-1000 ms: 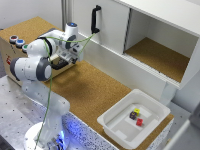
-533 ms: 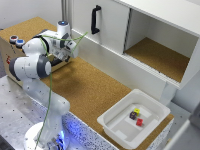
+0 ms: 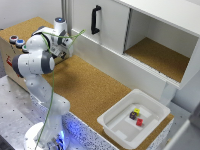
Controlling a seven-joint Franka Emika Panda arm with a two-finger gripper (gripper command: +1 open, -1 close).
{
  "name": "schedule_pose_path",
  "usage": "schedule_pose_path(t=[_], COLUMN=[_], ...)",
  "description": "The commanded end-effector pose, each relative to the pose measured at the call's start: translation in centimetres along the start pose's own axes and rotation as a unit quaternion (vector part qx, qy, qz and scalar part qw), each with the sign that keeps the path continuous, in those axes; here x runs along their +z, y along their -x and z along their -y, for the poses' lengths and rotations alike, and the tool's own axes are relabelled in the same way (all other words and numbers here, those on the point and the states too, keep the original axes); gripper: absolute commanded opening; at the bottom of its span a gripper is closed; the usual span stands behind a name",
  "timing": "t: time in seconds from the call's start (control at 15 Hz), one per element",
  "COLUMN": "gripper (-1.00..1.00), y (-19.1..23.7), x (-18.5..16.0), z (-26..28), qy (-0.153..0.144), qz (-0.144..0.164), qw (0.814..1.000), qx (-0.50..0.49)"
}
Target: Push the handle of the drawer
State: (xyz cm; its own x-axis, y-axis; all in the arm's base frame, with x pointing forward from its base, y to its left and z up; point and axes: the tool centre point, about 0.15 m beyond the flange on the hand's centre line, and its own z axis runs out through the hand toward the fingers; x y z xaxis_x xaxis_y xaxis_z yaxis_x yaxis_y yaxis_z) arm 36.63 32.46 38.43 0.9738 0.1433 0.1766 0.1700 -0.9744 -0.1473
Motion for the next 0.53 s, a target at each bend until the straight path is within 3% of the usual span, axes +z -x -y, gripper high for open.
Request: schedule_pose_path(t=[0.0,0.13,0.47], gripper=[1.0,1.0,1.0], y=[1.8,1.9,1.9], x=[-10.6,-12.2,-12.4], z=[-0.5,-0.5,-0.6], qy=[0.055,0.067,0.065], qz=[-0.008,-0.009,-0.009], qw=[0.997,0.995,0.995], qx=[-0.052,-0.07,-0.069])
